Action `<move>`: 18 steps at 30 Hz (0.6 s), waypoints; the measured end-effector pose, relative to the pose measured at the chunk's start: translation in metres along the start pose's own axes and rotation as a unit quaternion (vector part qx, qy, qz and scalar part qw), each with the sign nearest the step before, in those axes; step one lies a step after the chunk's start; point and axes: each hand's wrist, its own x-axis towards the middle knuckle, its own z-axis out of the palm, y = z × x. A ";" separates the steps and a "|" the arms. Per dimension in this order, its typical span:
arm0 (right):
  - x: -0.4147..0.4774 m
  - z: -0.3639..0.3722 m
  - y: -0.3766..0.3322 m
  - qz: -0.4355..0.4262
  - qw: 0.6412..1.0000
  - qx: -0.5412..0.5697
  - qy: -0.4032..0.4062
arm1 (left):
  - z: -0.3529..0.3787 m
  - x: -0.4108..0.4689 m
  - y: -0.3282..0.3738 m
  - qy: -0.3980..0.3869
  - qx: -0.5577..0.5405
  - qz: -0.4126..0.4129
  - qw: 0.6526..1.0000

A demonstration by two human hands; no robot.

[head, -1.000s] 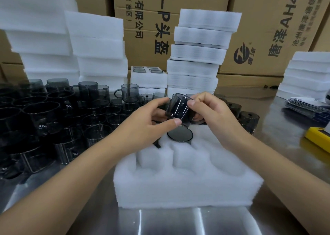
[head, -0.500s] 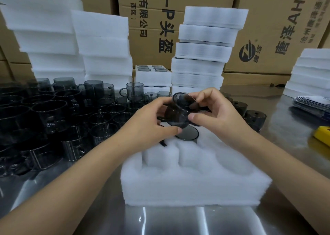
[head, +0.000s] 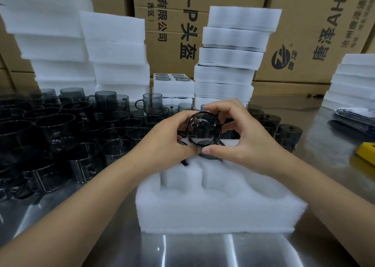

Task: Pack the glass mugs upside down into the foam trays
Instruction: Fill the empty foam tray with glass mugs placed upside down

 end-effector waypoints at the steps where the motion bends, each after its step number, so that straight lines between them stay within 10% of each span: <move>1: 0.000 0.000 0.000 -0.004 1.000 -0.009 -0.013 | 0.000 0.000 0.000 -0.002 -0.001 0.002 1.000; 12: 0.005 -0.016 0.006 0.028 0.998 -0.062 0.011 | 0.002 0.002 -0.006 -0.026 -0.006 -0.056 0.998; 18: 0.008 -0.051 0.019 0.135 0.985 0.084 -0.066 | 0.000 -0.001 -0.001 -0.053 0.030 -0.069 0.996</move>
